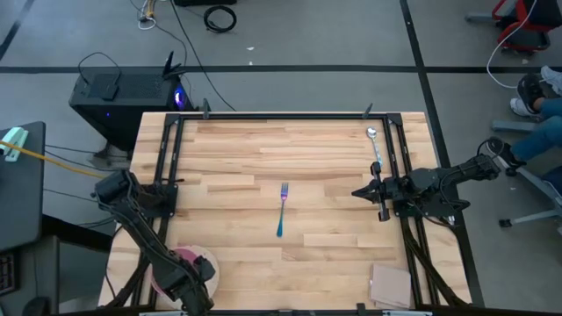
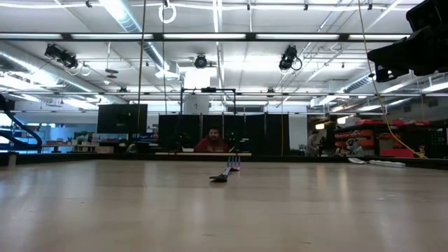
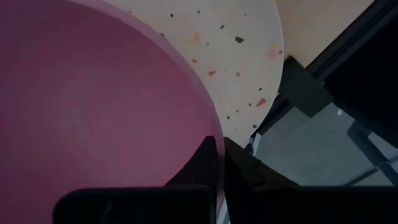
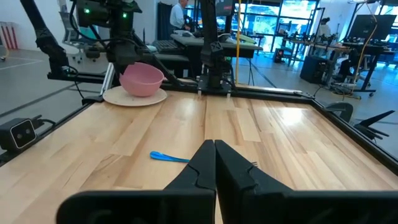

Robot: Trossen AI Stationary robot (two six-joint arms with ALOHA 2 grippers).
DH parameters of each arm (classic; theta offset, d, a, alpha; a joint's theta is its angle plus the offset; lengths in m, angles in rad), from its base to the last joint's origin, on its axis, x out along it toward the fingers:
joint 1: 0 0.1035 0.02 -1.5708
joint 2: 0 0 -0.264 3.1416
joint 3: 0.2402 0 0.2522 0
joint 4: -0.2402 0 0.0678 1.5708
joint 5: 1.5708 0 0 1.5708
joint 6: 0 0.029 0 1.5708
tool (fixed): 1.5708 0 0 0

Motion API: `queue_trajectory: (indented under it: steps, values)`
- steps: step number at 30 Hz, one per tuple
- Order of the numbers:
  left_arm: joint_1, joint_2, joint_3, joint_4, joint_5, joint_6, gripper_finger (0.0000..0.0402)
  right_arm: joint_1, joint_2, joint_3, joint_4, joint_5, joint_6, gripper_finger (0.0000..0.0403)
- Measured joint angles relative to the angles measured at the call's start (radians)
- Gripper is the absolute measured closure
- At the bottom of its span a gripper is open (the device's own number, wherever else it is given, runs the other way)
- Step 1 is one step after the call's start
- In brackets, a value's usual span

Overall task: Set table place
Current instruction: Put the pink bowl into the white pattern plate

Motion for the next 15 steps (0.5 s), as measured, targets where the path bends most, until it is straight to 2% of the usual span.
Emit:
queue_trajectory:
  steps: [3, 15]
  values:
    - [-0.002, -0.020, 0.000, 0.001, -0.058, 0.004, 0.0390, 0.000, 0.000, 0.000, 0.000, 0.000, 0.000, 0.0398]
    - [-0.001, -0.032, 0.000, -0.003, -0.154, 0.019, 0.0390, 0.000, 0.000, 0.000, 0.000, 0.000, 0.000, 0.0398]
